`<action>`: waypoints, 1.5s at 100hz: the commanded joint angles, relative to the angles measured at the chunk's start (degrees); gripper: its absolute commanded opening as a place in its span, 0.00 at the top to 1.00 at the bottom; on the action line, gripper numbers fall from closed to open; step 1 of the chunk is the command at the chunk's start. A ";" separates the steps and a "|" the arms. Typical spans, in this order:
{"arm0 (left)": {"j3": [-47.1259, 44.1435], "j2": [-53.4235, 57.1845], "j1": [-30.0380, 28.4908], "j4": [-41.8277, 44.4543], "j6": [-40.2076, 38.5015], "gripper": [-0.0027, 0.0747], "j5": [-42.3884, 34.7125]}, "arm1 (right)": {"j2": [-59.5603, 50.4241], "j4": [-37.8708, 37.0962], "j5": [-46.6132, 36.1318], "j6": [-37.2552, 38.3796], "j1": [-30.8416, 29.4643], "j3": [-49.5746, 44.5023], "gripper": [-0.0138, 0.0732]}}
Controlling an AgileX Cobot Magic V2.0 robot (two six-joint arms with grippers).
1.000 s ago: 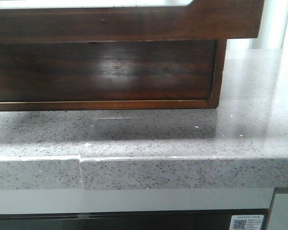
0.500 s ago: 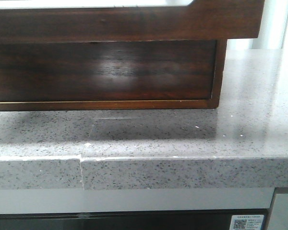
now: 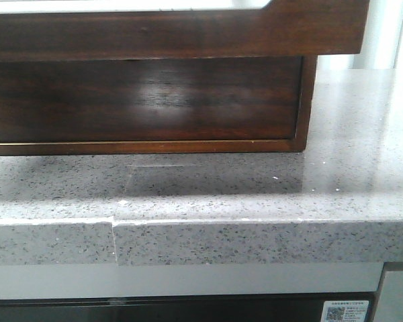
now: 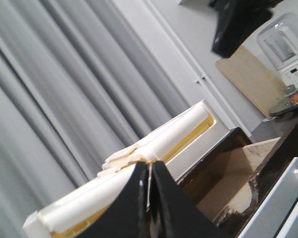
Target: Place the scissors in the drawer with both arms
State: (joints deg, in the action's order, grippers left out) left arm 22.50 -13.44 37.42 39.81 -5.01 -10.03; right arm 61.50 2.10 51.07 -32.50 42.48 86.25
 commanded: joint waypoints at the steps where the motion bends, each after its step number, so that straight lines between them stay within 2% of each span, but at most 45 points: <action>1: 1.49 2.10 0.55 -7.48 -0.80 0.99 3.73 | -3.57 0.39 -2.38 1.96 -0.04 0.10 0.90; 21: 1.39 8.23 0.55 -17.75 -0.80 0.99 16.28 | -10.68 0.53 -2.59 2.74 -0.04 -5.68 0.90; 38: 0.84 10.57 0.55 -22.29 -0.80 0.99 23.64 | -17.86 0.57 -5.14 7.98 -0.04 -13.93 0.90; 63: -5.12 11.03 0.55 -28.20 -0.80 0.99 20.91 | -28.69 0.80 -13.21 9.96 -0.04 -29.33 0.90; 88: -10.65 11.03 0.55 -39.81 -0.80 0.99 21.13 | -35.41 2.66 -13.20 9.96 -0.04 -41.01 0.90; 107: -12.94 11.03 0.55 -41.28 -0.80 0.99 21.23 | -36.61 6.90 -13.63 9.96 -0.04 -47.71 0.90; 121: -13.20 11.03 0.55 -41.28 -0.80 0.99 21.12 | -36.61 9.17 -16.86 9.96 -0.04 -52.73 0.90; 137: -13.20 11.03 0.55 -41.28 -0.80 0.99 21.12 | -36.61 9.69 -26.37 9.96 -0.04 -59.86 0.90; 150: -13.20 11.03 0.55 -41.28 -0.80 0.99 21.12 | -36.61 12.69 -40.70 9.96 -0.04 -67.35 0.90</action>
State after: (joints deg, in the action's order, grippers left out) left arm 7.84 -1.74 37.42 -0.88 -5.40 15.57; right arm 24.69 12.07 23.55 -22.44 42.48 21.27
